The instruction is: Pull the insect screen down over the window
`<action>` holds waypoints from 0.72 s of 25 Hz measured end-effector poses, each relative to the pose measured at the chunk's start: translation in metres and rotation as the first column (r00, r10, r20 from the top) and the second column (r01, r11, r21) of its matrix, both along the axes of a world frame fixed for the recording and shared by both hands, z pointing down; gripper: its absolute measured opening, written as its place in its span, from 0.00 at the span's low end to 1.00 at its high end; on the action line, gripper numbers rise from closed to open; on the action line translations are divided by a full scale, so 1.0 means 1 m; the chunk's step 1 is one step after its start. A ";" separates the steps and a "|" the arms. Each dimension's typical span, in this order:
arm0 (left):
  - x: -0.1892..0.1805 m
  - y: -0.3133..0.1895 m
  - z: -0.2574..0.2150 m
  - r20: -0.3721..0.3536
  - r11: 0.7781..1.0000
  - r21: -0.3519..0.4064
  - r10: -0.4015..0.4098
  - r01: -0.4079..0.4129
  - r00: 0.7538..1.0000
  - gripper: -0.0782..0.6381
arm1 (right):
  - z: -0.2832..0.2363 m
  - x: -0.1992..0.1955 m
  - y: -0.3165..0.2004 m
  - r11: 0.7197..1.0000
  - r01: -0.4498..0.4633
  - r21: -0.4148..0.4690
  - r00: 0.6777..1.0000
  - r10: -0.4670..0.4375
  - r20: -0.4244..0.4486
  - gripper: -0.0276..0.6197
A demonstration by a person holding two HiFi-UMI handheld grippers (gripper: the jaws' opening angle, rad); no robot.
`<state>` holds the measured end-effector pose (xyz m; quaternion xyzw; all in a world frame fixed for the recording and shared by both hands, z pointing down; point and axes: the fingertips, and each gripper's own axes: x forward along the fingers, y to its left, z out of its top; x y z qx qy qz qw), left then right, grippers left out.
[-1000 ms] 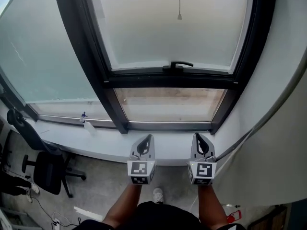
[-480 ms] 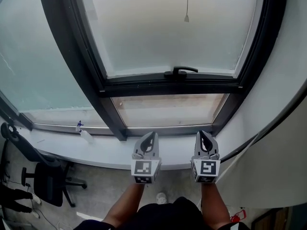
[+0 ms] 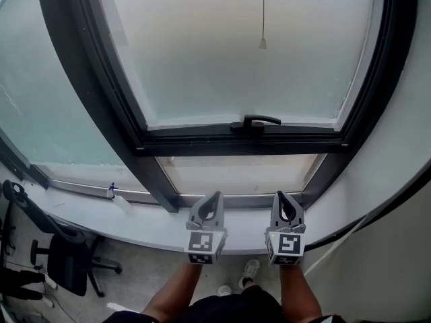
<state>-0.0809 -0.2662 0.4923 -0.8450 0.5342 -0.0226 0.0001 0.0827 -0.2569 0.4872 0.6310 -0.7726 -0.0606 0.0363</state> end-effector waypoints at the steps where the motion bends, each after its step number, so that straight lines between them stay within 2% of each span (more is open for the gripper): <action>1: 0.001 -0.009 -0.001 0.010 1.000 0.003 -0.006 0.006 1.000 0.10 | -0.003 0.000 -0.009 1.000 0.013 0.008 1.000 -0.013 0.003 0.04; 11: 0.019 -0.091 -0.018 0.012 0.996 0.015 -0.090 0.090 0.996 0.10 | -0.045 0.005 -0.093 0.991 0.120 0.057 0.993 -0.120 -0.008 0.04; 18: 0.041 -0.124 -0.025 0.036 0.995 0.026 -0.102 0.101 0.994 0.10 | -0.047 0.029 -0.130 0.991 0.122 0.054 0.992 -0.123 0.019 0.04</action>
